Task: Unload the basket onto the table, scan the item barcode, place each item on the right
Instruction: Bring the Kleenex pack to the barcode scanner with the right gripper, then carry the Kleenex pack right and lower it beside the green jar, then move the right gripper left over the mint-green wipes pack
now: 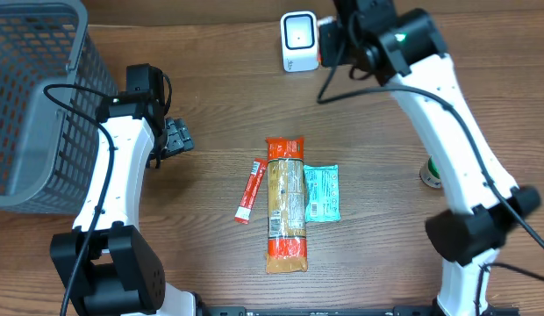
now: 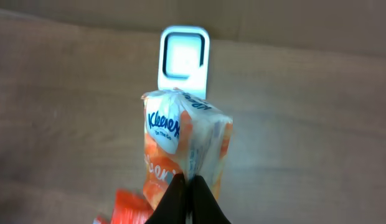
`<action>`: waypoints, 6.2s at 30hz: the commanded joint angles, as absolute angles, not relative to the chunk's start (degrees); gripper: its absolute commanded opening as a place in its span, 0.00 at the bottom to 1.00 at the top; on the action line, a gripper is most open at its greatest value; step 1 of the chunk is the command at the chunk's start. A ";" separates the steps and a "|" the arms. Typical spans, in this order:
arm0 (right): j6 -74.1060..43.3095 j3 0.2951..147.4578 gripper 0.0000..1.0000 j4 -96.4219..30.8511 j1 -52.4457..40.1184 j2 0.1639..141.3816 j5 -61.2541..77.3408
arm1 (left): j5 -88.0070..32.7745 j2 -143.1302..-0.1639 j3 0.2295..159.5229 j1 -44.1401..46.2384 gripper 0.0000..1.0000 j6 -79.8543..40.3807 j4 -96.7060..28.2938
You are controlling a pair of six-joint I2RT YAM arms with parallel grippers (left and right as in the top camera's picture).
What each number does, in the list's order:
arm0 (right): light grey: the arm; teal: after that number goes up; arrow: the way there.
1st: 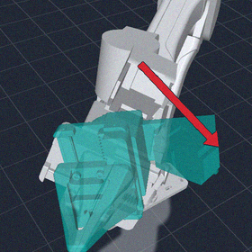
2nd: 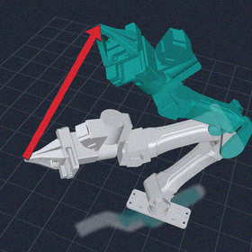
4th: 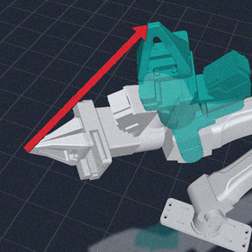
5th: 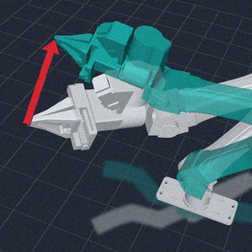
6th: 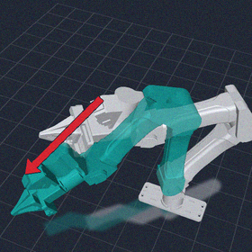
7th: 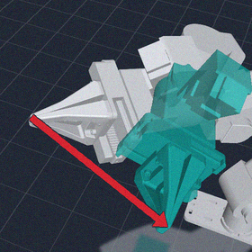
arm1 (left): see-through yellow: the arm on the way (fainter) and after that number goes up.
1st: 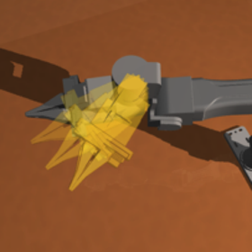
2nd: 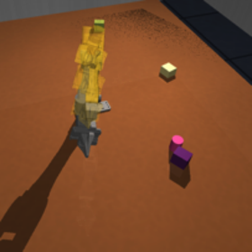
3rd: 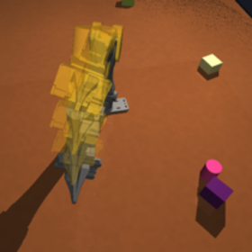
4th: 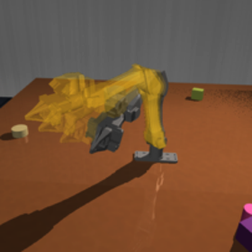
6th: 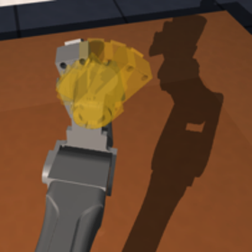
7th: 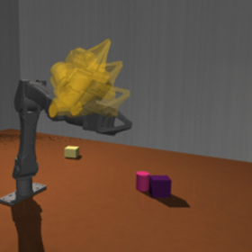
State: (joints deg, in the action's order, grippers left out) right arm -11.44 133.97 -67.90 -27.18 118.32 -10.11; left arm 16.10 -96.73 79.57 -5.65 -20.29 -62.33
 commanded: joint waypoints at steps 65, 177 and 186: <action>-9.21 134.45 0.04 -88.51 -12.23 104.75 -1.93 | 16.47 -95.53 80.62 -5.58 1.00 -18.83 -62.30; -1.48 63.18 0.95 -37.69 -27.27 105.62 4.89 | 16.47 -95.53 80.62 -5.58 1.00 -18.83 -62.30; -10.07 61.14 0.96 -42.26 -27.24 105.43 -9.72 | 16.47 -95.53 80.62 -5.58 1.00 -18.83 -62.33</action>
